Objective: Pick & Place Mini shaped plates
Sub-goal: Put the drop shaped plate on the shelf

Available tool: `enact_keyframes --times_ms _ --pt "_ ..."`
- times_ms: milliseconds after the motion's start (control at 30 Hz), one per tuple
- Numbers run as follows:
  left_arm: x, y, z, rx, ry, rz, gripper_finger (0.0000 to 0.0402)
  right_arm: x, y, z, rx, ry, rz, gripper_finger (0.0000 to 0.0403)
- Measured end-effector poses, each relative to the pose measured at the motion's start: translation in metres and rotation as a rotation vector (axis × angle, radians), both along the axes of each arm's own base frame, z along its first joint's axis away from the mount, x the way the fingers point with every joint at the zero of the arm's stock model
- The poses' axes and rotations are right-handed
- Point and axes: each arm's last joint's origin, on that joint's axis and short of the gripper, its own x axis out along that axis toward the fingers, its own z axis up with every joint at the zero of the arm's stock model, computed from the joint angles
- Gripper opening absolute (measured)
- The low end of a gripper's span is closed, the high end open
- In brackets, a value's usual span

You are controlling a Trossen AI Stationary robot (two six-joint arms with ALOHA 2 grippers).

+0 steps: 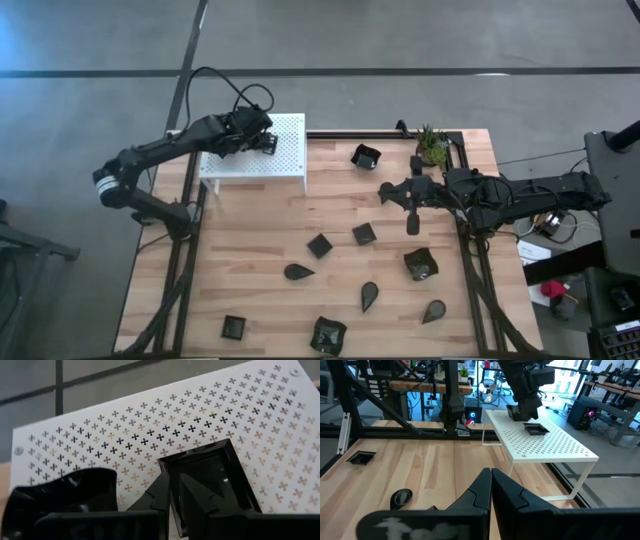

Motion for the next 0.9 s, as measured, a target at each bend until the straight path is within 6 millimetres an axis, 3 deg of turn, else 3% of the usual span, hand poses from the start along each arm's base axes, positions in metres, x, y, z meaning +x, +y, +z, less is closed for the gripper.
enact_keyframes --times_ms 300,467,733,900 --pt "0.011 -0.023 0.012 0.066 0.084 -0.307 0.0037 0.000 0.000 0.000 0.000 0.000 0.000 0.0008" --pt "0.016 -0.038 0.018 0.094 0.134 -0.498 0.0015 0.000 0.000 0.000 -0.002 0.001 0.000 0.0008" --pt "0.032 -0.029 0.011 0.116 0.183 -0.688 0.0001 0.000 0.000 0.002 -0.006 -0.016 0.000 0.0008" --pt "0.037 -0.012 0.007 0.095 0.247 -0.700 0.0000 0.000 0.000 0.003 0.023 -0.027 -0.005 0.0008"
